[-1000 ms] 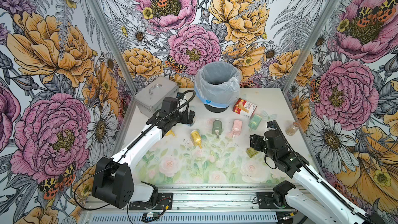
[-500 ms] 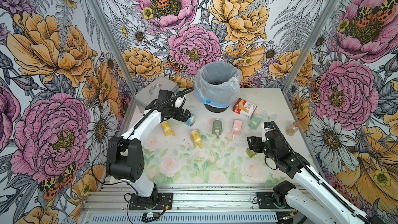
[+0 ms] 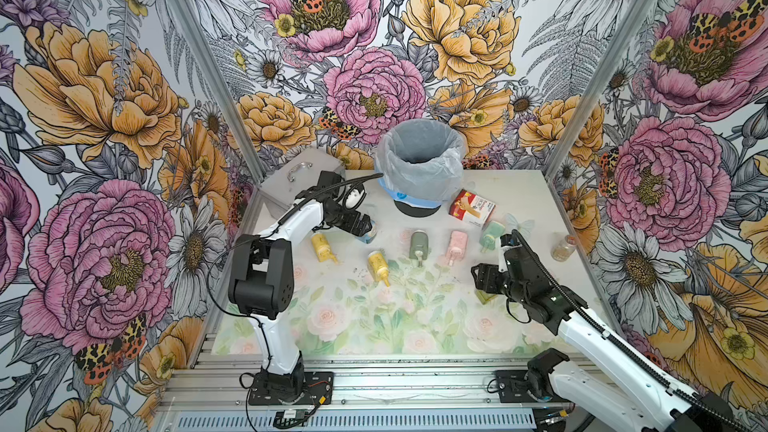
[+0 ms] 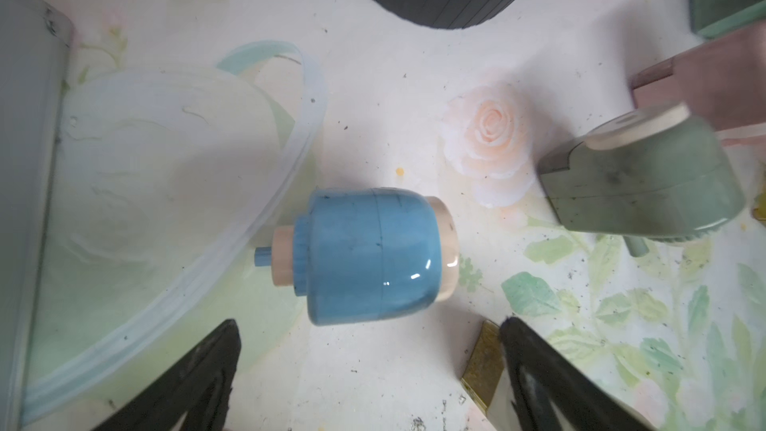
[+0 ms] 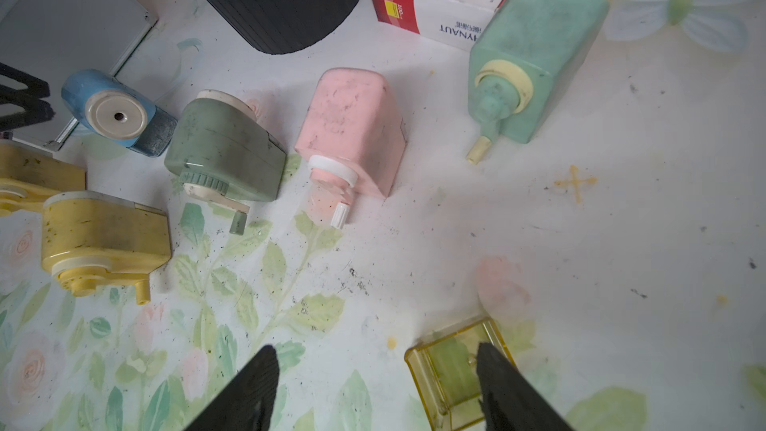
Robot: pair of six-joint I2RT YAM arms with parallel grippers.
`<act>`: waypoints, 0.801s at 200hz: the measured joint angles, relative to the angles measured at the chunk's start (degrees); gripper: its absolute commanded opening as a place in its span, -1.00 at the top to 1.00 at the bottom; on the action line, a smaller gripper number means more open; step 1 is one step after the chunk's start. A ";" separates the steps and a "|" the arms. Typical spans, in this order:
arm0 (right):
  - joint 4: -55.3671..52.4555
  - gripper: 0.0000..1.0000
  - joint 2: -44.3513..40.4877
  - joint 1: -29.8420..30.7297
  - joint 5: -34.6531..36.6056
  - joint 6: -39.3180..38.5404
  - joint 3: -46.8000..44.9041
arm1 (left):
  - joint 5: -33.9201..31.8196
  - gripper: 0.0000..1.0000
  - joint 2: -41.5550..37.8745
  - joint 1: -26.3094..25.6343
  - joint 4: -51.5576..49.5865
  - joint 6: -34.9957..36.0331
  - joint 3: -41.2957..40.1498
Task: Take out the pencil sharpener tray and clean the shavings
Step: Pick up the pencil sharpener from the center of the board.
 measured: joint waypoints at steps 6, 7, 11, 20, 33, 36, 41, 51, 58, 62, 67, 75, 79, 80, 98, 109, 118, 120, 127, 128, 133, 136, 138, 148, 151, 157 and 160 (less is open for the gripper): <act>0.13 -0.53 0.17 -0.11 -0.02 -0.15 0.07 | -0.39 -0.97 0.44 -0.04 -0.28 -0.07 0.00; 0.17 -0.52 0.20 -0.15 -0.04 -0.15 0.07 | -0.52 -0.97 0.52 -0.09 -0.31 -0.07 0.00; 0.28 -0.53 0.26 -0.31 -0.17 -0.17 0.07 | -0.74 -0.97 0.63 -0.15 -0.39 -0.07 0.00; 0.44 -0.53 0.39 -0.55 -0.46 -0.22 0.07 | -1.42 -0.97 0.70 -0.24 -0.66 0.02 0.00; 0.63 -0.52 0.72 -0.85 -0.96 -0.31 0.09 | -1.79 -0.97 0.70 -0.26 -0.92 0.28 0.35; 0.70 -0.52 0.79 -0.85 -1.07 -0.33 0.09 | -1.86 -0.97 0.70 -0.28 -0.87 0.50 0.44; 0.76 -0.52 1.01 -0.96 -1.29 -0.33 0.11 | -1.92 -0.97 0.68 -0.28 -0.83 0.63 0.55; 0.94 -0.52 1.38 -1.20 -1.53 -0.35 0.13 | -2.05 -0.97 0.68 -0.28 -0.87 1.01 0.66; 0.96 -0.52 1.62 -1.20 -1.70 -0.35 0.15 | -2.05 -0.97 0.68 -0.28 -0.92 1.18 0.74; 0.96 -0.52 1.75 -1.27 -1.84 -0.35 0.15 | -2.05 -0.97 0.68 -0.28 -0.92 1.22 0.76; 0.98 -0.52 1.86 -1.42 -1.97 -0.35 0.15 | -2.05 -0.97 0.68 -0.26 -0.94 1.29 0.79; 0.96 -0.52 1.97 -1.49 -2.12 -0.35 0.15 | -2.03 -0.97 0.68 -0.28 -1.01 1.57 0.92; 0.98 -0.52 1.97 -1.49 -2.14 -0.33 0.15 | -2.03 -0.97 0.70 -0.28 -1.05 1.66 1.05; 0.98 -0.52 1.97 -1.51 -2.14 -0.35 0.15 | -2.05 -0.97 0.70 -0.28 -1.05 1.66 1.07; 1.20 -0.52 1.97 -1.60 -2.16 -0.35 0.15 | -2.03 -0.97 0.74 -0.28 -1.40 2.29 1.51; 1.40 -0.52 1.97 -1.60 -2.19 -0.35 0.15 | -2.01 -0.97 0.92 -0.28 -1.44 2.51 1.79; 1.40 -0.53 1.97 -1.84 -2.36 -0.35 0.15 | -1.97 -0.97 1.36 -0.28 -1.46 2.51 2.16; 1.40 -0.53 1.97 -1.88 -2.38 -0.35 0.15 | -1.97 -0.97 1.44 -0.28 -1.46 2.54 2.23; 1.40 -0.53 1.97 -1.97 -2.38 -0.35 0.15 | -1.84 -0.97 1.90 -0.33 -1.42 2.54 2.60; 1.42 -0.53 1.97 -1.97 -2.38 -0.33 0.15 | -1.84 -0.97 2.01 -0.35 -1.42 2.54 2.64; 1.42 -0.52 1.97 -2.10 -2.38 -0.35 0.15 | -1.81 -0.97 2.43 -0.37 -1.46 2.54 2.93; 1.42 -0.53 1.97 -2.21 -2.40 -0.35 0.15 | -1.79 -0.97 2.60 -0.39 -1.51 2.51 3.08; 1.42 -0.53 1.97 -2.23 -2.40 -0.35 0.15 | -1.79 -0.97 2.73 -0.42 -1.46 2.51 3.15; 1.55 -0.52 2.01 -2.23 -2.54 -0.33 0.15 | -1.79 -0.97 3.56 -0.63 -1.49 2.51 3.61; 1.60 -0.52 2.03 -2.23 -2.56 -0.33 0.15 | -1.79 -0.97 3.80 -0.72 -1.49 2.49 3.69; 1.81 -0.52 2.12 -2.27 -2.56 -0.35 0.15 | -1.60 -0.97 4.15 -0.90 -1.62 2.49 3.89; 1.88 -0.52 2.14 -2.34 -2.56 -0.35 0.15 | -1.51 -0.97 4.28 -0.96 -1.68 2.49 4.02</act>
